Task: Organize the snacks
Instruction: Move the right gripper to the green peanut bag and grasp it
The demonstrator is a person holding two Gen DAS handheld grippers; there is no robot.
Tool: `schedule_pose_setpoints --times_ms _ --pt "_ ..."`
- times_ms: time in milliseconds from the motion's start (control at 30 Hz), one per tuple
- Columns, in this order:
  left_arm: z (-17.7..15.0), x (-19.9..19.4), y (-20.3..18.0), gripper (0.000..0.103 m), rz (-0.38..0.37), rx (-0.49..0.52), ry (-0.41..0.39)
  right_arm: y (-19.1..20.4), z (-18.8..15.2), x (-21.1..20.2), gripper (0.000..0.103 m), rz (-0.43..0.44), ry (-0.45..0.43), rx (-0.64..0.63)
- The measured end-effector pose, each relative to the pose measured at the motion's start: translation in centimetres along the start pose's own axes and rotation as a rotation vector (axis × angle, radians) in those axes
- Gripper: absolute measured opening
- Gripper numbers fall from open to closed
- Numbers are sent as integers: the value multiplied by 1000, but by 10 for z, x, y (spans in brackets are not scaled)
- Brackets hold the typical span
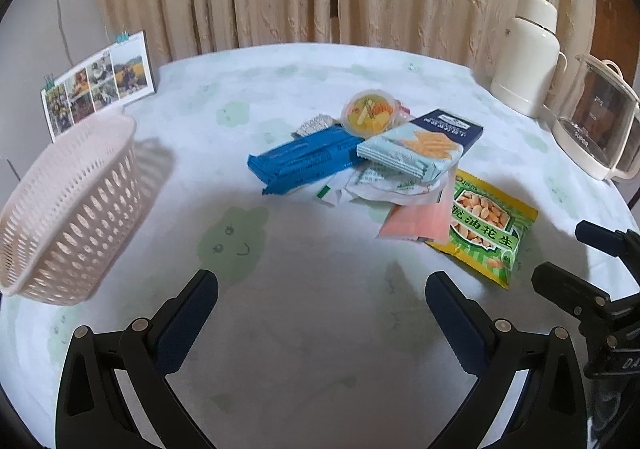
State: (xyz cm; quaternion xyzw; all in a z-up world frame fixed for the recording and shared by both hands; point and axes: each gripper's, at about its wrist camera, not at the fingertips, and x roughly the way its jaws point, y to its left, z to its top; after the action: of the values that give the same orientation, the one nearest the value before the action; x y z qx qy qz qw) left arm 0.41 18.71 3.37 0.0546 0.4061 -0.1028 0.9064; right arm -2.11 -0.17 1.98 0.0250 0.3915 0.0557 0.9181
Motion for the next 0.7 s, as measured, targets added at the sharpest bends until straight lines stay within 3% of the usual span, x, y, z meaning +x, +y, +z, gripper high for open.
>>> schedule_pose_setpoints --times_ms 267,467,700 --pt "3 -4 12 103 27 -5 -15 11 4 9 103 22 32 -53" --pt "8 -7 21 103 27 -13 -26 10 10 13 103 55 47 -22" --pt "12 -6 27 103 29 -21 -28 13 18 23 103 42 56 -61"
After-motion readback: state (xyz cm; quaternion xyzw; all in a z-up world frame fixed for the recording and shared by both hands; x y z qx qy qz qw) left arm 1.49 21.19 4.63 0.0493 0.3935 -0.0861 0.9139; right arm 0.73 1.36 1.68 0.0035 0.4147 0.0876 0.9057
